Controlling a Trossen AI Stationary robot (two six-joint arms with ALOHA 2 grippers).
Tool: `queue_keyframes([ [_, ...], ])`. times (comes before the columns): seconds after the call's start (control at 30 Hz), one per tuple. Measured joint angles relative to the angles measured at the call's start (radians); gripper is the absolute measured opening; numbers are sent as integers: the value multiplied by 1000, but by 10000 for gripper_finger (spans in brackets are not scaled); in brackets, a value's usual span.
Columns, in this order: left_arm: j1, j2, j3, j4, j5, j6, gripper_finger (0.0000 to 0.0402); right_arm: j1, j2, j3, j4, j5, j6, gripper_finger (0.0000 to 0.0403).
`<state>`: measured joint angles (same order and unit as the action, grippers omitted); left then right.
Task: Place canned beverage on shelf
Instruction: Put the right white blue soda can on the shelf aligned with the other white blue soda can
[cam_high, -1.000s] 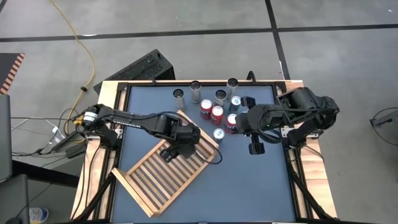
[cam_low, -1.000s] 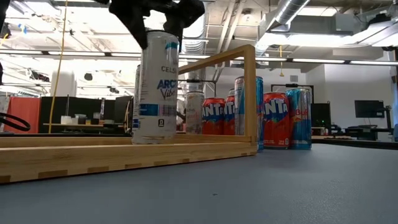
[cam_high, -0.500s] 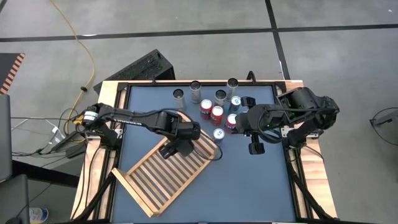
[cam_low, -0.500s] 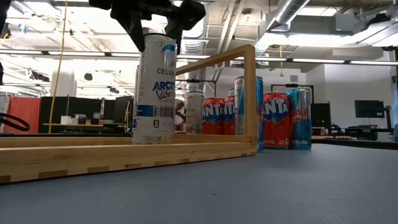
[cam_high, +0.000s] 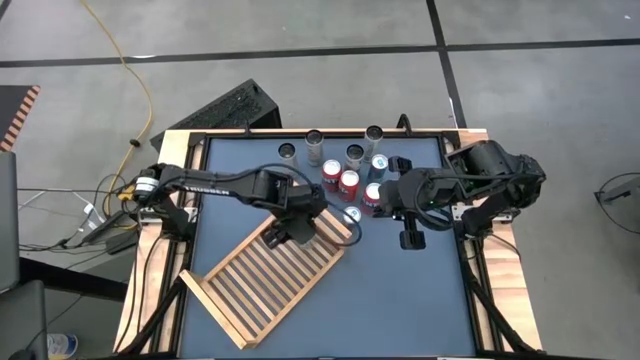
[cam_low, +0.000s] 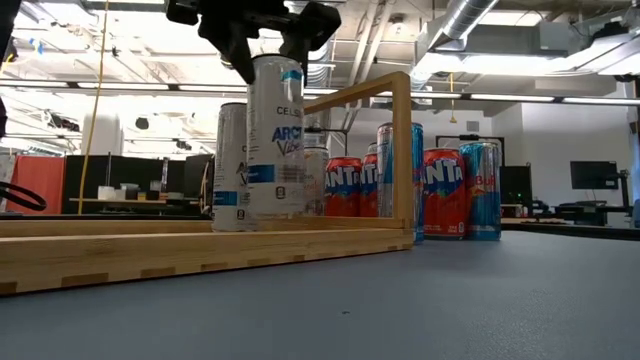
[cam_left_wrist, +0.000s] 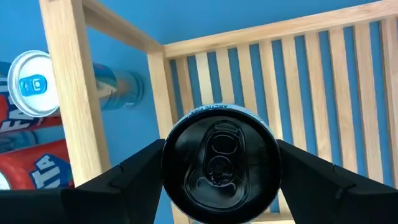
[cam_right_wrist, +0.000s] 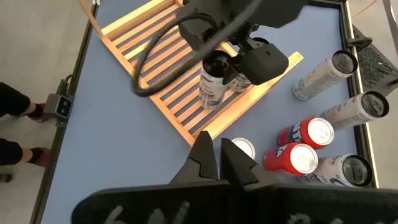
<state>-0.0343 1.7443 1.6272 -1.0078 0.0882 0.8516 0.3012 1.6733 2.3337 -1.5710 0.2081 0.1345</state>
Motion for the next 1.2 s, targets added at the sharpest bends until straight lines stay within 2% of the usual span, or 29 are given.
queue_keyframes([
  [0.33,36,0,0,13,3,11,256,-1,0,0,0,0,0,0],
  [0.8,35,0,-67,12,4,21,256,-1,0,0,0,0,16,0],
  [1.2,35,0,-69,36,-10,34,256,-10,0,0,0,2,23,0],
])
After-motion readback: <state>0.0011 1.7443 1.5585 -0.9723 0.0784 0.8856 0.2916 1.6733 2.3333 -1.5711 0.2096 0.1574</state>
